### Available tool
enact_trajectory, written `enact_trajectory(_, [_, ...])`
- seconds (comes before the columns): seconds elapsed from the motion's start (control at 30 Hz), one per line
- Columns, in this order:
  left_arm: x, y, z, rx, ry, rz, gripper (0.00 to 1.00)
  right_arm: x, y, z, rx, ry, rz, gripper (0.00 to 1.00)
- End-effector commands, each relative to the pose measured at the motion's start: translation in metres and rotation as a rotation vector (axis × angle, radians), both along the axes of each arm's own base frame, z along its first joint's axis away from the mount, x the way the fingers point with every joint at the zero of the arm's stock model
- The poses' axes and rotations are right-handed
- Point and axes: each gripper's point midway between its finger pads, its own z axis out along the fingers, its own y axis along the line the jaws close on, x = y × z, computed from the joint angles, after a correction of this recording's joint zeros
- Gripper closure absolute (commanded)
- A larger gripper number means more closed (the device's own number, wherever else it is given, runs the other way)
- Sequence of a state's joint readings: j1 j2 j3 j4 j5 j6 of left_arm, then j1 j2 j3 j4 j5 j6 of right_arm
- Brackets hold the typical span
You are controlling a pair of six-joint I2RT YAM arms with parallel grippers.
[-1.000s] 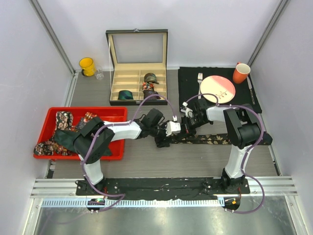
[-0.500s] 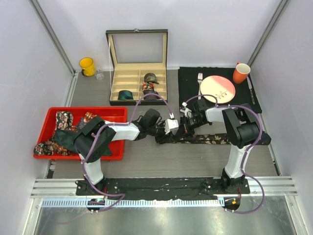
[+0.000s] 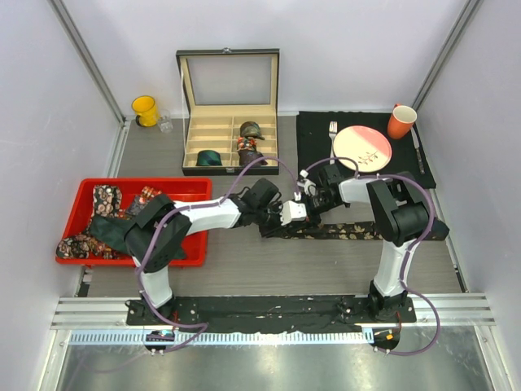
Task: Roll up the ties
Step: Roll the tie at the center of the board.
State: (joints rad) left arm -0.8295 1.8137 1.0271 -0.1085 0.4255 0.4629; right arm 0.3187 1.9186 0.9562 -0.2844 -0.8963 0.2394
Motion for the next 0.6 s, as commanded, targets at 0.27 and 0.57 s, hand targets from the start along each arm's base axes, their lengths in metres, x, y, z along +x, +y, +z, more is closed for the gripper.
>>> enact_trajectory(0.27, [-0.004,0.033,-0.029,0.286,0.026,-0.025,0.88,-0.002,-0.015,0.039,0.036,0.009,0.01,0.66])
enact_trajectory(0.57, [-0.005,0.032,-0.032,0.306,0.017,-0.044,0.88,0.005,-0.003,0.072,0.127,0.006,-0.032,0.55])
